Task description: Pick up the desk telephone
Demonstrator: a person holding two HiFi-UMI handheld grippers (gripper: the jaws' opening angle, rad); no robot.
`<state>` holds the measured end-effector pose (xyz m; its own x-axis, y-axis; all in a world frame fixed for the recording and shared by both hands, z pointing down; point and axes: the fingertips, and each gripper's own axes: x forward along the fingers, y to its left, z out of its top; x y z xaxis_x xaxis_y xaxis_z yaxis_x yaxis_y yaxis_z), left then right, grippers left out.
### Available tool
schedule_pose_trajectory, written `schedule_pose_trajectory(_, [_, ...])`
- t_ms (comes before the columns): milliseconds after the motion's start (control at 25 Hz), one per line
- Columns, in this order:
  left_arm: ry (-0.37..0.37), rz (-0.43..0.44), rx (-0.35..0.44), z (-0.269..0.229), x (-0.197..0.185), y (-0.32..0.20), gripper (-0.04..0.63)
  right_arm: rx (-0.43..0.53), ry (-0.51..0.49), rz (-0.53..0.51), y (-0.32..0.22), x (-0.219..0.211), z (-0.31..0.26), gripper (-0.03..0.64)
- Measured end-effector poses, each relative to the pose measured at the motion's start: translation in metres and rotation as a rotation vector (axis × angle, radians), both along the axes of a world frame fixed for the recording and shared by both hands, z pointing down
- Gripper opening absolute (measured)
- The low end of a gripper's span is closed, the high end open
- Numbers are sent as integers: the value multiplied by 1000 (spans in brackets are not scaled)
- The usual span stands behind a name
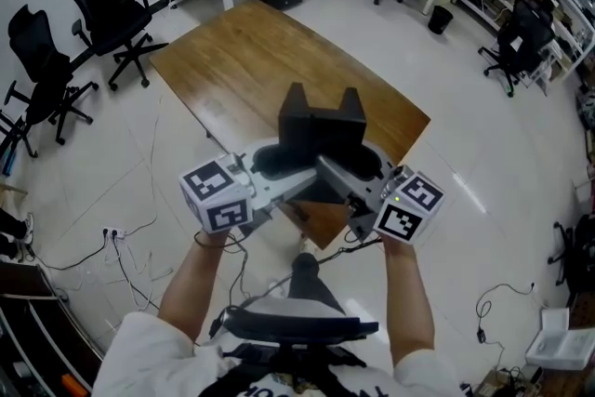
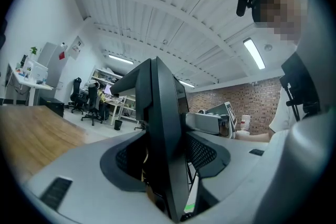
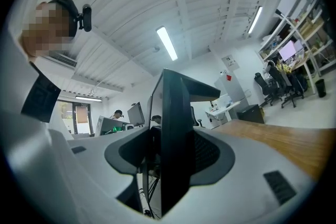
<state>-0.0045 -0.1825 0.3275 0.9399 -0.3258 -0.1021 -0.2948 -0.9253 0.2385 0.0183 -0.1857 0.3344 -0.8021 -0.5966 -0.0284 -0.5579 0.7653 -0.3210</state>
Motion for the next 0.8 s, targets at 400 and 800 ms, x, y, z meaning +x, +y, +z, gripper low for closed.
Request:
schedule_pose_trajectory(400, [-6, 0, 28, -9, -13, 18, 224, 25, -7, 1, 17, -13, -9, 235])
schedule_pose_trajectory(800, [-6, 5, 33, -9, -19, 22, 224, 26, -6, 7, 22, -19, -9, 235])
